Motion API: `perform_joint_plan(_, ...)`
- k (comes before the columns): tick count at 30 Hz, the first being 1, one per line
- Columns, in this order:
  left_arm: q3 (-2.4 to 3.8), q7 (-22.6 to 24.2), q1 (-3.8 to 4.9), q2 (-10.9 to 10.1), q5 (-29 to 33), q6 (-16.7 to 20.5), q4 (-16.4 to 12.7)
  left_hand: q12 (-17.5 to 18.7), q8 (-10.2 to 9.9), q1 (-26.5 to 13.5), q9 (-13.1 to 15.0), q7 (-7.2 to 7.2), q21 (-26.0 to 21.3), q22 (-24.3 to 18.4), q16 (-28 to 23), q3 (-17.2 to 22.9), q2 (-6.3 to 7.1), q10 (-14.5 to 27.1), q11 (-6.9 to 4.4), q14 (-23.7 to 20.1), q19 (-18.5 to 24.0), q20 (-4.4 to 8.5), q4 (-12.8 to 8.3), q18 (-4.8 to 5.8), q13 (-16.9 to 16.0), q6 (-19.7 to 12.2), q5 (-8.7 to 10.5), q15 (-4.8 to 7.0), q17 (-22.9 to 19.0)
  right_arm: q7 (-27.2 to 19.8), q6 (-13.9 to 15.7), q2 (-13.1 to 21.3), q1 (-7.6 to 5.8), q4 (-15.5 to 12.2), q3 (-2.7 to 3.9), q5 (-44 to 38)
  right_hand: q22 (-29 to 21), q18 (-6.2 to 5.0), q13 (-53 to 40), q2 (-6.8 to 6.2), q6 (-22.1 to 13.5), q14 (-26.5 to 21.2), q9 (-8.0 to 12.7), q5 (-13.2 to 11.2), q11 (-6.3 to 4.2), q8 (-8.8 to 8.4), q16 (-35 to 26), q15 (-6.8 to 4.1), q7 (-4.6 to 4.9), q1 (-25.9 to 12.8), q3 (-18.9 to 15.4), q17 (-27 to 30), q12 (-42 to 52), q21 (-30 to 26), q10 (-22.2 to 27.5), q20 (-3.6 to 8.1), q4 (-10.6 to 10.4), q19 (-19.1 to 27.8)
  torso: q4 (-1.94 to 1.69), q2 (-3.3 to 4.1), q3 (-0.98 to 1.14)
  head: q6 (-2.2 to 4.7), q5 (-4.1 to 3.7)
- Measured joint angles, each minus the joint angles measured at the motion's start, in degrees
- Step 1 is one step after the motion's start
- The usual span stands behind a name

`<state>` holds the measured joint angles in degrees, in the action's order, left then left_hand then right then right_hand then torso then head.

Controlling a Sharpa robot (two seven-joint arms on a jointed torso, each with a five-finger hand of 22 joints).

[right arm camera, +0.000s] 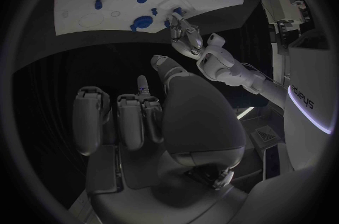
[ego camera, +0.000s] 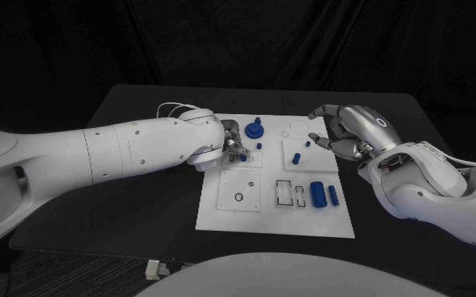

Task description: Assemble the parts on the task board

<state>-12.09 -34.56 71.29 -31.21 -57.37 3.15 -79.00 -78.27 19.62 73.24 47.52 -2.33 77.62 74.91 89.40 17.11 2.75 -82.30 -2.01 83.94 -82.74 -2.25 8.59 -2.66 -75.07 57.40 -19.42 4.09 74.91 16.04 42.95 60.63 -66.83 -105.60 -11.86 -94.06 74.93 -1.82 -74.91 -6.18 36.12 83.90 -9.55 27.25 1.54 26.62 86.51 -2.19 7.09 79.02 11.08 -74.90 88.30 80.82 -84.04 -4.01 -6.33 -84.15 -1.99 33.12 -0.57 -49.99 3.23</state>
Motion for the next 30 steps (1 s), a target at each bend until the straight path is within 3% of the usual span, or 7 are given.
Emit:
perform_joint_plan(7, -0.14, 0.4, -0.13, -1.7, 0.0, 2.1, -2.4, 0.0, -0.2, 0.1, 0.0, 0.0, 0.2, 0.0, 0.0, 0.2, 0.14, 0.0, 0.0, 0.0, 0.0, 0.0, 0.2, 0.01, 0.0, 0.0, 0.0, 0.0, 0.0, 0.0, 0.0, 0.0, 0.0, 0.1, 0.0, 0.0, 0.0, 0.0, 0.0, 0.0, 0.0, 0.0, 0.0, 0.0, 0.0, 0.0, 0.0, 0.0, 0.0, 0.0, 0.0, 0.0, 0.0, 0.0, 0.0, 0.0, 0.0, 0.0, 0.0, -0.02, 0.0, 0.0, 0.03)
perform_joint_plan(21, -0.18, 3.1, -0.25, -4.4, -2.6, 10.8, -6.7, 0.7, -0.2, -0.1, 0.1, -0.01, 0.2, 0.0, 0.0, 0.7, 0.4, 0.0, -0.04, 0.0, 0.0, 0.0, 0.1, 0.01, 0.0, 0.0, 0.95, 0.0, 0.0, 0.0, 0.0, 0.0, 0.05, 0.3, 0.0, 0.0, 0.0, 0.0, 0.0, 0.0, 0.0, 0.0, 0.0, 0.0, 0.0, 0.0, 0.0, 0.0, 0.0, 0.0, 0.0, 0.0, 0.0, 0.0, 0.0, 0.0, 0.0, 0.0, 0.0, -0.03, 0.0, 0.0, 0.39)
perform_joint_plan(30, -0.19, 4.3, -0.25, -6.7, -4.6, 14.7, -9.0, 1.6, -0.2, -0.2, 0.1, -0.03, 0.2, 0.0, 0.0, 1.0, 0.48, 0.5, -0.14, 0.0, 0.0, 0.0, 0.2, 0.01, 0.0, 0.0, 1.3, 0.0, 0.0, 0.0, 0.1, 0.1, 0.52, 0.5, 0.0, 0.0, 0.0, 0.01, 0.0, 0.0, 0.0, 0.0, 0.0, 0.0, 0.0, 0.0, 0.0, 0.0, 0.0, 0.0, 0.0, 0.0, 0.0, 0.0, 0.0, 0.0, 0.0, 0.0, 0.0, -0.03, 0.0, 0.0, 0.1)
